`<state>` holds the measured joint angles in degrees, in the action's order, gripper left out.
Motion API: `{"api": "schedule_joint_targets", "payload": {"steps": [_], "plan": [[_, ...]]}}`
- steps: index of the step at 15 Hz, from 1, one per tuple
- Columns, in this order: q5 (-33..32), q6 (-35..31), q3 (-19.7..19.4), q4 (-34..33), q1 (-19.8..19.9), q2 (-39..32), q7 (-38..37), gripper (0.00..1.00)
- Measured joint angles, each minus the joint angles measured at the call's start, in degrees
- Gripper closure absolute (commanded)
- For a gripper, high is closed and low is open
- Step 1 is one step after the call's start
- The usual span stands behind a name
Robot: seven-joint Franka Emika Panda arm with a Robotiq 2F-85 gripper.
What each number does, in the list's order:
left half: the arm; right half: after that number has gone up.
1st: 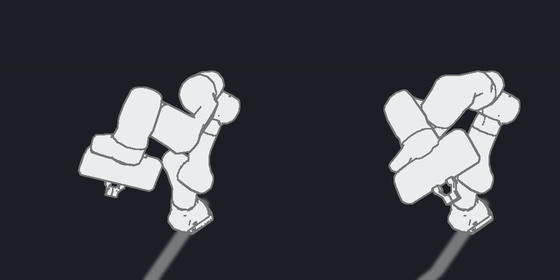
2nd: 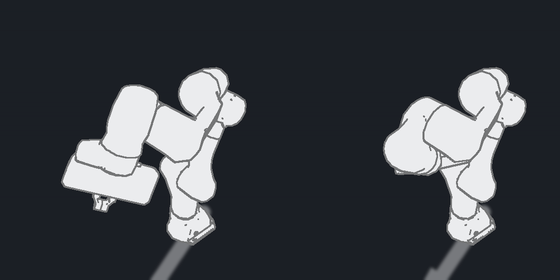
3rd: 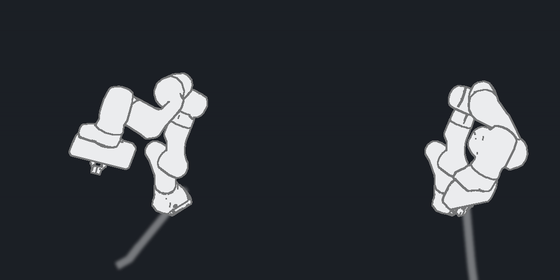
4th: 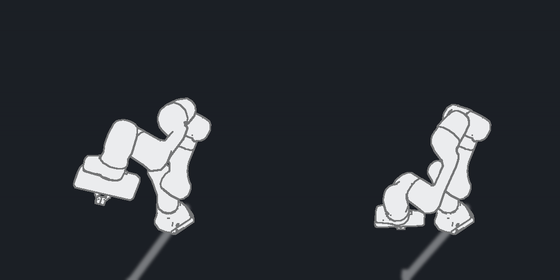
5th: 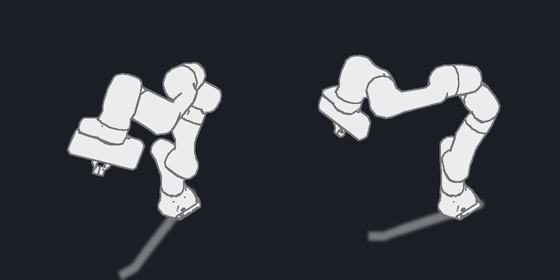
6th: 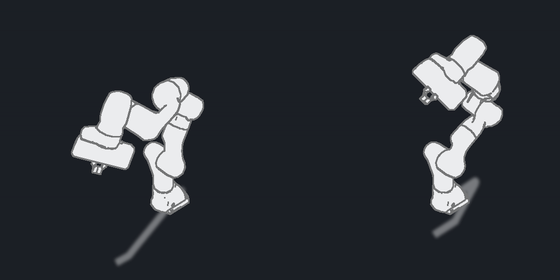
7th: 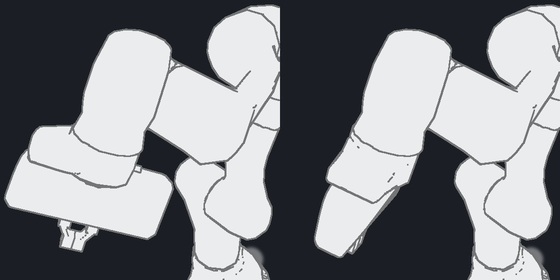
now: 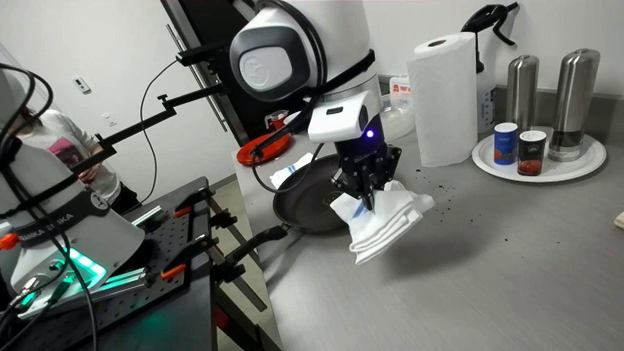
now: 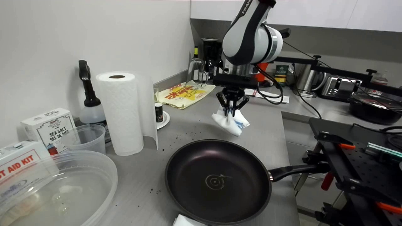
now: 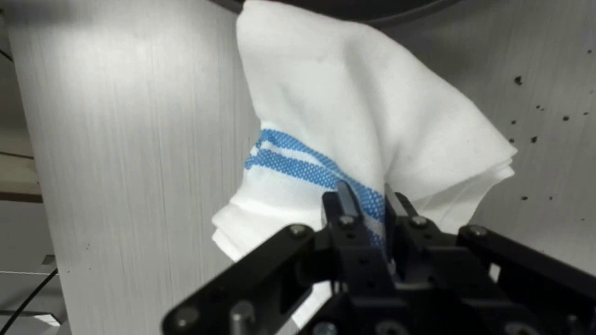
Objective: Use the white and blue towel on the right to wipe the black pan
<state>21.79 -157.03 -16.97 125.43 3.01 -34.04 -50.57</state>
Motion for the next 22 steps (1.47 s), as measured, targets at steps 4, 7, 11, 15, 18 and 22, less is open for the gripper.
{"api": "schedule_joint_targets", "payload": {"steps": [4,7,11,15,18,22], "plan": [[-5.8,-0.8,-0.1,0.1,2.5,-1.6,7.3,0.96],[-9.2,0.0,-0.1,-0.6,4.1,-2.9,14.2,0.96],[-12.8,2.4,-0.1,-4.5,5.1,-6.4,22.7,0.96],[-15.0,5.2,1.0,-10.4,5.8,-12.1,30.9,0.96],[-17.8,7.7,1.2,-14.8,6.0,-16.6,35.9,0.60],[-21.1,9.9,1.0,-18.8,5.9,-19.3,39.1,0.39]]}}
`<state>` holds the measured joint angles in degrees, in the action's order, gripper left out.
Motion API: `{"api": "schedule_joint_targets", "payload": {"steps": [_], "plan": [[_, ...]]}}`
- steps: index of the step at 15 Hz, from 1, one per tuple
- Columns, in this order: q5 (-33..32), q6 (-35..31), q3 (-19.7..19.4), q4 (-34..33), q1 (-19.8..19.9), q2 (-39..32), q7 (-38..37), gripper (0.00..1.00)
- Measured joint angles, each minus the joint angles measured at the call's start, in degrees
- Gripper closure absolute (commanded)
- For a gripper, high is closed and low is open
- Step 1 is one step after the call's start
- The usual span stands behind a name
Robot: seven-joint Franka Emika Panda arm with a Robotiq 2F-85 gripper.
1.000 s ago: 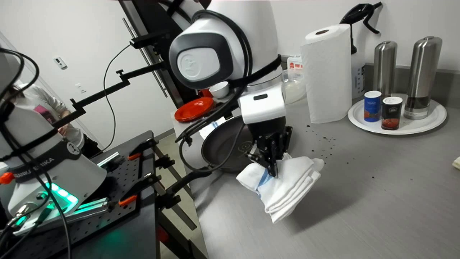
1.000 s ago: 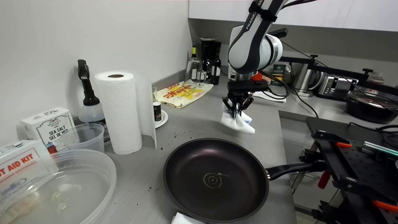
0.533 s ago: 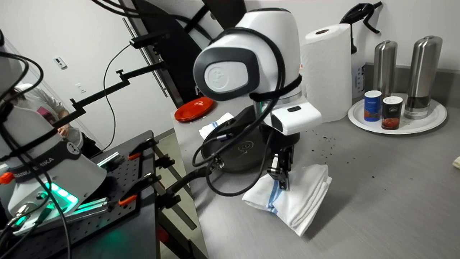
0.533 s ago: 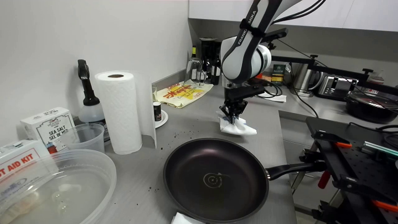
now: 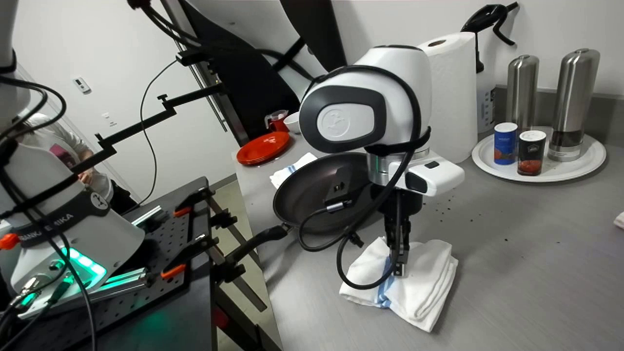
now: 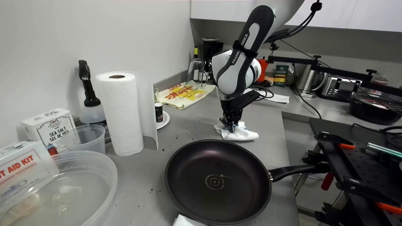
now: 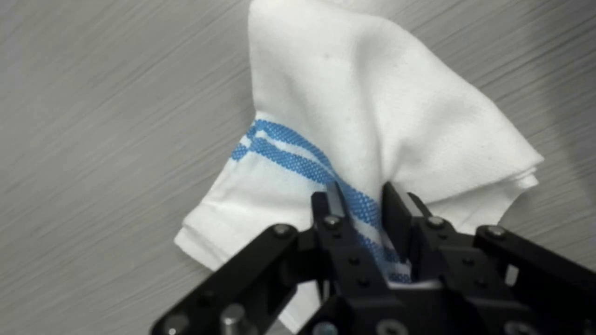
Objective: Use the white and blue towel on the right to wipe the black pan
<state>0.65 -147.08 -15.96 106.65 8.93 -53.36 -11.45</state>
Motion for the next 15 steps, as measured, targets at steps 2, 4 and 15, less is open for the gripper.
{"api": "schedule_joint_targets", "payload": {"steps": [2,4,15], "plan": [[-1.1,-0.1,-0.3,-0.6,-0.3,0.1,0.1,0.23],[-1.6,-0.5,-0.4,-0.5,-0.6,0.8,0.1,0.09],[3.4,0.7,6.3,20.3,-0.6,25.4,3.0,0.00]]}}
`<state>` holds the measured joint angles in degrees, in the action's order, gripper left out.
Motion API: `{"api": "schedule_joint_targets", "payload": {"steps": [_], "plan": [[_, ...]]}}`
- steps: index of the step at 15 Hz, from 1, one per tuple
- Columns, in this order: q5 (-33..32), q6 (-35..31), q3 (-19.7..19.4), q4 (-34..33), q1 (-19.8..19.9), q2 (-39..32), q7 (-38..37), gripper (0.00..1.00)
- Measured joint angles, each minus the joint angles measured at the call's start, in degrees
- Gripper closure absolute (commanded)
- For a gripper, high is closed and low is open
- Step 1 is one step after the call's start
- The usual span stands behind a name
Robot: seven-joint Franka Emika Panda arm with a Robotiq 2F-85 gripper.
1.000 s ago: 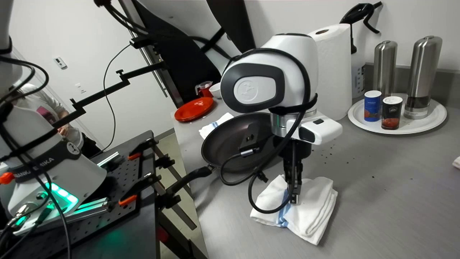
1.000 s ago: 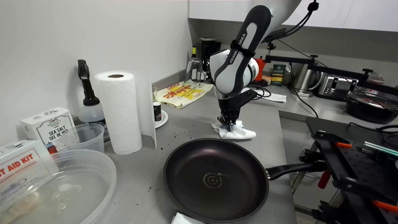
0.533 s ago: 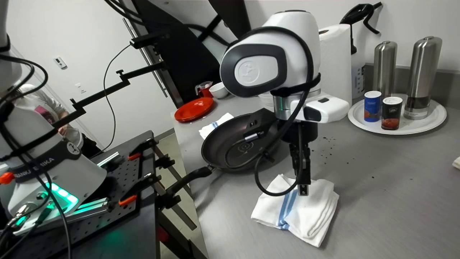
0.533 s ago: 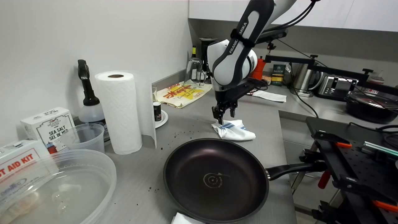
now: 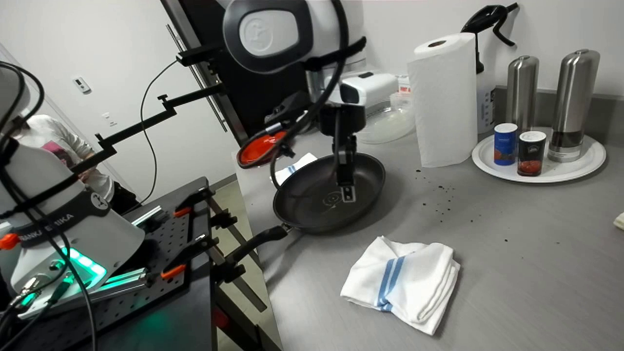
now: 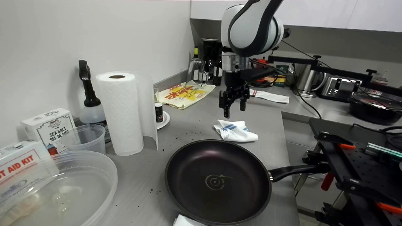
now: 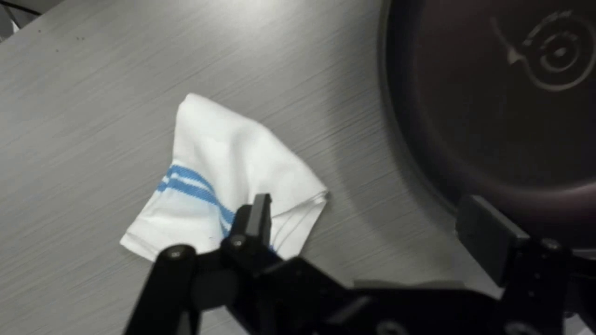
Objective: Use the white and blue towel on the right to wipe the black pan
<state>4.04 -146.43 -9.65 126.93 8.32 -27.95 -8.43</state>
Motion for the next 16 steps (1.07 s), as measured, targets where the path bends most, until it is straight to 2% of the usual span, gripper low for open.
{"api": "schedule_joint_targets", "payload": {"steps": [3,6,12,16], "plan": [[2.3,0.0,3.2,7.9,-0.4,7.5,0.6,0.00],[5.4,-1.3,5.3,13.1,-1.7,10.9,-0.8,0.00],[12.2,-13.4,9.5,18.4,-6.6,9.7,-9.7,0.00],[13.2,-14.9,10.8,18.4,-8.2,9.1,-11.7,0.00]]}}
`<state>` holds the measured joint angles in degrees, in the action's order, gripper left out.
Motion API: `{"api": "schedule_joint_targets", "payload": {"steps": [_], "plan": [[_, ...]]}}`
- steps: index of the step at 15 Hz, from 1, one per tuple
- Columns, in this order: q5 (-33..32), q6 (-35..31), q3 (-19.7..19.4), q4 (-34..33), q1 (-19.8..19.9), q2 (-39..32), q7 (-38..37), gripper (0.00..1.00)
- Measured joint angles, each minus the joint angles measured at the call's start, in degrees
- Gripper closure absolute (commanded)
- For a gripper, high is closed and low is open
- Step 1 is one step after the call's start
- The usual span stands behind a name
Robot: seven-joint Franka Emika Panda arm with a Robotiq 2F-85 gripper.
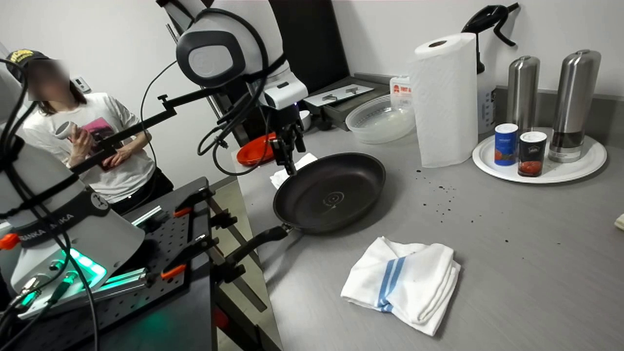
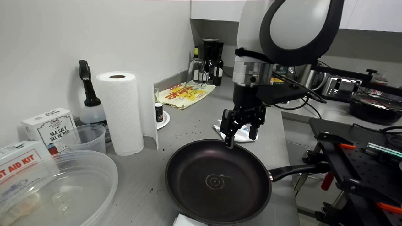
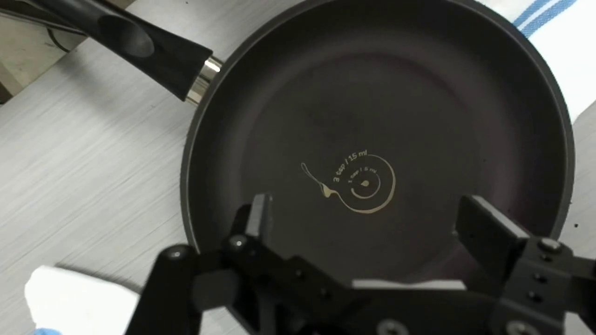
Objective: Use the white and blue towel on the right to wipe the black pan
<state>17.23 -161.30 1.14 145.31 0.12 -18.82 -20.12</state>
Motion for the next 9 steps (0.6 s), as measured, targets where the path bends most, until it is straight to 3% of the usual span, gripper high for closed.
{"api": "schedule_joint_targets", "payload": {"steps": [9], "plan": [[0.0,0.0,-0.1,0.0,0.4,0.0,0.0,0.00]]}}
